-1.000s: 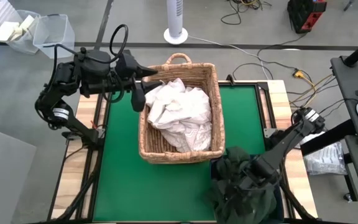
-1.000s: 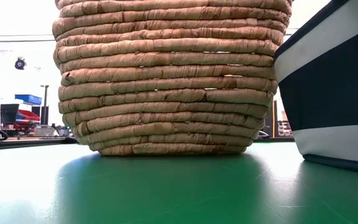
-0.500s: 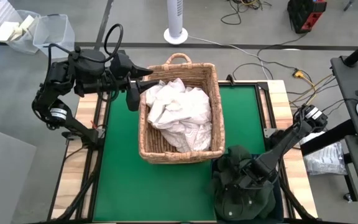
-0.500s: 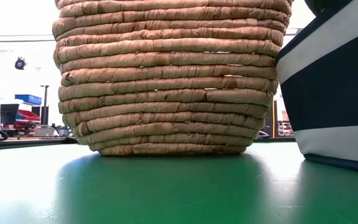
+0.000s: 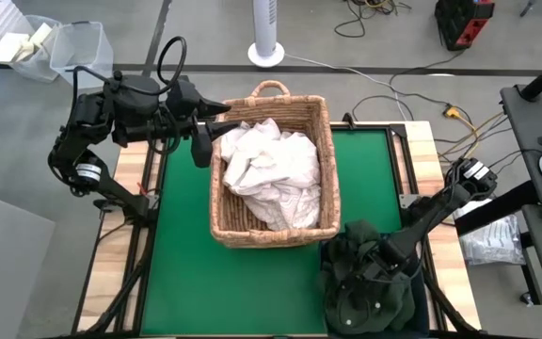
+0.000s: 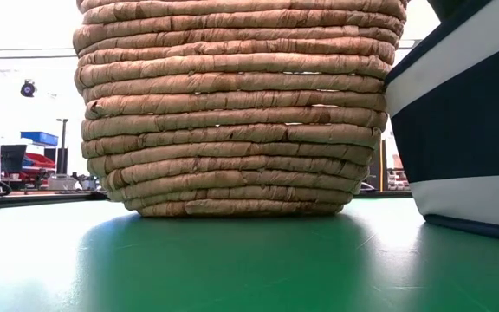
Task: Sort clothes
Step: Put the green polo shirt into the laundry organizer
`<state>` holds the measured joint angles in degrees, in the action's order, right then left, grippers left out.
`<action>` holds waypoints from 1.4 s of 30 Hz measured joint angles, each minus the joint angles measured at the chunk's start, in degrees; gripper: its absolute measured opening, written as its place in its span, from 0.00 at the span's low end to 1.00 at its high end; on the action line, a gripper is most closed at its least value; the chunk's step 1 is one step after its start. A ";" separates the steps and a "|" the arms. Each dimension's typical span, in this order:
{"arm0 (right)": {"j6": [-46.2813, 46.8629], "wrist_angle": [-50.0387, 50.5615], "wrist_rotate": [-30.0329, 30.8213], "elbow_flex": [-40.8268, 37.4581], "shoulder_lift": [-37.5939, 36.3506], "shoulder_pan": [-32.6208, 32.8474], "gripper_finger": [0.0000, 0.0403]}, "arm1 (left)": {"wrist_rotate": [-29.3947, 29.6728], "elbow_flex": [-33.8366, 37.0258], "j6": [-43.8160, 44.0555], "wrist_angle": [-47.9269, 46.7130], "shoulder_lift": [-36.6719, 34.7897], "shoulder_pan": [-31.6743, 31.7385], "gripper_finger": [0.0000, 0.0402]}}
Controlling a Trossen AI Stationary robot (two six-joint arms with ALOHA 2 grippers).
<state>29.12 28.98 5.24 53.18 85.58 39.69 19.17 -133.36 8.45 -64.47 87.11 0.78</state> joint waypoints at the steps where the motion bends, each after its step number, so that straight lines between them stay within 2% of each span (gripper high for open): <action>1: -0.46 0.00 -0.58 -0.15 0.00 -0.03 0.02 | 0.45 0.00 -0.02 -0.02 0.00 0.00 0.44; 4: -1.13 0.01 -1.65 -0.60 0.02 -0.06 0.02 | 2.75 0.00 0.00 0.00 0.01 0.00 0.44; 13: 0.30 4.91 -3.76 4.10 -5.06 -0.07 0.02 | 2.96 0.00 0.02 0.06 -0.09 0.02 0.44; 24: 10.36 33.48 -4.22 18.82 -11.80 -0.21 0.02 | 2.84 0.00 -0.42 -0.06 -0.09 0.02 0.44; 27: 14.79 39.12 -4.69 19.94 -13.35 1.06 0.02 | 2.83 0.00 -0.42 -0.39 -0.09 0.01 0.44; 30: 16.54 40.40 -4.60 18.91 -15.20 3.15 0.02 | 2.81 0.00 -0.42 -1.15 -0.11 0.00 0.44; 37: 17.49 38.84 8.06 19.77 -20.89 4.86 0.02 | 2.33 0.00 0.30 0.06 -0.07 -2.41 0.44; 42: 10.72 31.98 18.35 23.08 -25.49 3.39 0.02 | 2.31 0.00 -1.06 6.33 0.82 -7.58 0.44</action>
<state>39.85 60.96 23.59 76.26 60.09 43.08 21.47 -133.36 7.39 -58.14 87.94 -6.81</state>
